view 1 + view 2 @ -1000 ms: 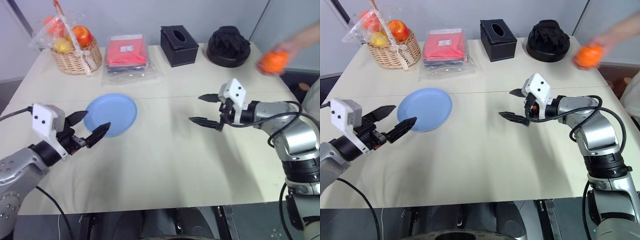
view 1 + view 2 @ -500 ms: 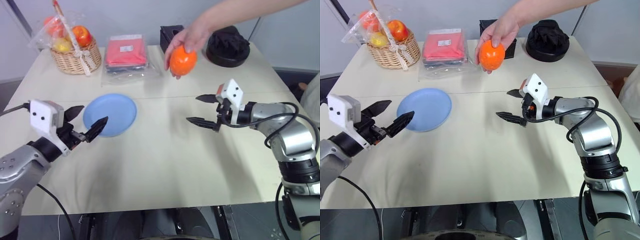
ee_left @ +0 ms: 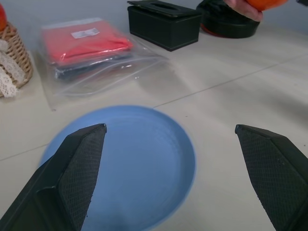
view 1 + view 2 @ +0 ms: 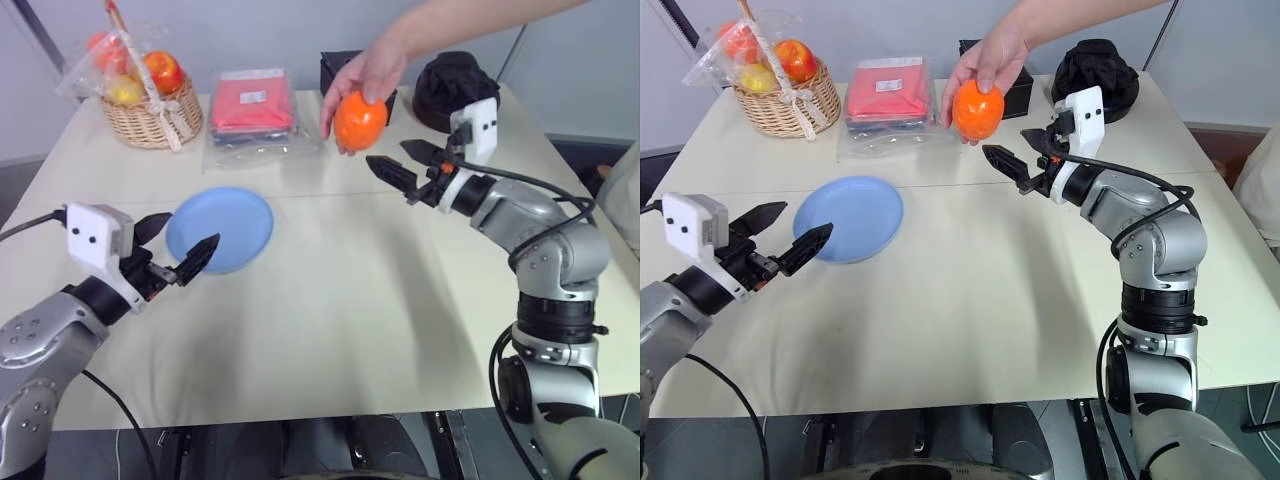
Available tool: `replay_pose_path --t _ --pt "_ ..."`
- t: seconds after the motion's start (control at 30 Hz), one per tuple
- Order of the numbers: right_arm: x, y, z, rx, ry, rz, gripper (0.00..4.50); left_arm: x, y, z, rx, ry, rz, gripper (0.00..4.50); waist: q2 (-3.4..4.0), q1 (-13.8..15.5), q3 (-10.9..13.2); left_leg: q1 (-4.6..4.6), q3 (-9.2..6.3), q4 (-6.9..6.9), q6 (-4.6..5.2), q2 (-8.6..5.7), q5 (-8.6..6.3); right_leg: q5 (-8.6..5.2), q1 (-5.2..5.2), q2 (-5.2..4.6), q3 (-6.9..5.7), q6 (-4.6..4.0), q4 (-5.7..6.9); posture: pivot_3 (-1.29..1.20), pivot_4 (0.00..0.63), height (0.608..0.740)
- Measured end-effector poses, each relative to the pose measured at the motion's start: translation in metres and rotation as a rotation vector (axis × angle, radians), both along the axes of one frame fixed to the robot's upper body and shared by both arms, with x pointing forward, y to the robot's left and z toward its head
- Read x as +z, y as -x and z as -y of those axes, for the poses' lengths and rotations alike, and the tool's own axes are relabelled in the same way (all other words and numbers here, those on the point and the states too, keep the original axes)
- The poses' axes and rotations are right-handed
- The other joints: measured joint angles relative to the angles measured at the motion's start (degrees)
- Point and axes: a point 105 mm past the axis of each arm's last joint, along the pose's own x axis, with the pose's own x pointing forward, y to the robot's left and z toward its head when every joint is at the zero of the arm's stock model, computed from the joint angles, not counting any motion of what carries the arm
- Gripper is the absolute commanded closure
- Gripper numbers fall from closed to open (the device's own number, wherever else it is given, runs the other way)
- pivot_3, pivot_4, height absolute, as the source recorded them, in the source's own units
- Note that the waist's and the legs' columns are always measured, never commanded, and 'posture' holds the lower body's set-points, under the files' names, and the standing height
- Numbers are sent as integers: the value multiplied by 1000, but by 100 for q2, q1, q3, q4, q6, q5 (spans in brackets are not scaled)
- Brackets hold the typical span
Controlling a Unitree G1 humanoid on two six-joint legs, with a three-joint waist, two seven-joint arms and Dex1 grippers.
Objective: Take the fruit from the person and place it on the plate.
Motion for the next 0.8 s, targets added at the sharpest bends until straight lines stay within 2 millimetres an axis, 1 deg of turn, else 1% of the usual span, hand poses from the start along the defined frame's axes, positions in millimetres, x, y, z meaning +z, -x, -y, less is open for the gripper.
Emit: replay_pose_path --t 0.13,0.23,0.47,0.63,0.8 --pt "3 -1 -1 -18 -6 3 4 0 0 0 -3 0 0 0 0 -8 0 0 0 0 0 0 0 0 0 1 0 0 0 0 150 740" --pt "7 0 -7 -1 -20 8 4 0 0 1 -5 0 -1 0 0 -12 0 0 0 0 0 0 0 0 -1 2 0 0 2 0 150 740" --pt "24 0 -20 39 -40 53 4 0 1 1 -5 -2 -1 0 0 -14 0 0 1 -1 0 0 0 0 -2 1 0 0 2 0 150 740" --pt "21 -2 -28 61 -48 39 4 -1 1 1 -1 -4 -3 0 0 -14 0 0 1 -1 0 0 0 0 -2 1 0 0 2 0 150 740" --pt "22 -11 -35 69 -60 41 4 -1 3 2 4 -7 -1 0 1 -22 0 0 2 -2 0 1 0 0 -5 2 1 0 3 0 150 740"
